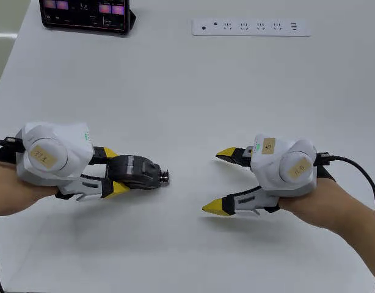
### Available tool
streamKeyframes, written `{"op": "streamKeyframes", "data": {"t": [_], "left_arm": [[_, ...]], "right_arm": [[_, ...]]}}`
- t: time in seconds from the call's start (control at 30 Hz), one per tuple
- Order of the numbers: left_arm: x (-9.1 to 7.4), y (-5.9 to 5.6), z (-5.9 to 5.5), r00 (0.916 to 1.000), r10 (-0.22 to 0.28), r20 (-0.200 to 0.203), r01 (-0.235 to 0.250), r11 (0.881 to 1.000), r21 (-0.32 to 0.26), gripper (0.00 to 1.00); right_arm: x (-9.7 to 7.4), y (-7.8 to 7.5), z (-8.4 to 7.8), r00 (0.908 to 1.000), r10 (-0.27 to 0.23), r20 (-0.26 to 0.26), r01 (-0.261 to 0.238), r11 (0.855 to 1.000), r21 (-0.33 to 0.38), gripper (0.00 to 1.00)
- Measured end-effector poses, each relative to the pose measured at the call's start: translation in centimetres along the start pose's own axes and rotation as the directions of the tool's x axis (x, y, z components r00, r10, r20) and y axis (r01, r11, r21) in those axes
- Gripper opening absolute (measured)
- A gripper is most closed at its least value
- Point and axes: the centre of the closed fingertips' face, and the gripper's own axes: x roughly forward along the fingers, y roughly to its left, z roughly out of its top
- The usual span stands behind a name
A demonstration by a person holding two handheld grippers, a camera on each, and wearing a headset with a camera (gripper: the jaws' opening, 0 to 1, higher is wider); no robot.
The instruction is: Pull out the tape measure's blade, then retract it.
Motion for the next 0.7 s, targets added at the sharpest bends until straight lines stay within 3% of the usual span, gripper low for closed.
{"op": "streamKeyframes", "data": {"t": [0.27,0.3,0.33,0.37,0.7], "left_arm": [[0.1,0.0,-0.1,0.9998,0.001,-0.021,-0.001,0.999,0.041,0.28],[0.2,0.3,0.3,0.9996,0.025,-0.016,-0.023,0.993,0.117,0.27],[0.2,-0.3,0.0,0.9995,0.016,-0.029,-0.014,0.997,0.072,0.27],[0.2,-0.2,0.0,0.9995,0.018,-0.028,-0.016,0.998,0.066,0.27],[0.1,-0.3,0.1,0.9993,0.023,-0.029,-0.020,0.995,0.097,0.27]], "right_arm": [[1.4,-0.2,1.1,0.9995,0.023,0.022,-0.022,1.000,-0.021,0.51],[1.7,-0.3,1.2,0.9994,0.025,0.023,-0.024,0.999,-0.030,0.50],[1.8,-0.3,1.3,0.9992,0.029,0.028,-0.028,0.999,-0.032,0.49],[2.1,-0.2,1.5,0.9989,0.033,0.033,-0.032,0.999,-0.034,0.48],[4.0,0.1,2.7,0.9961,0.074,0.048,-0.070,0.994,-0.081,0.39]]}}
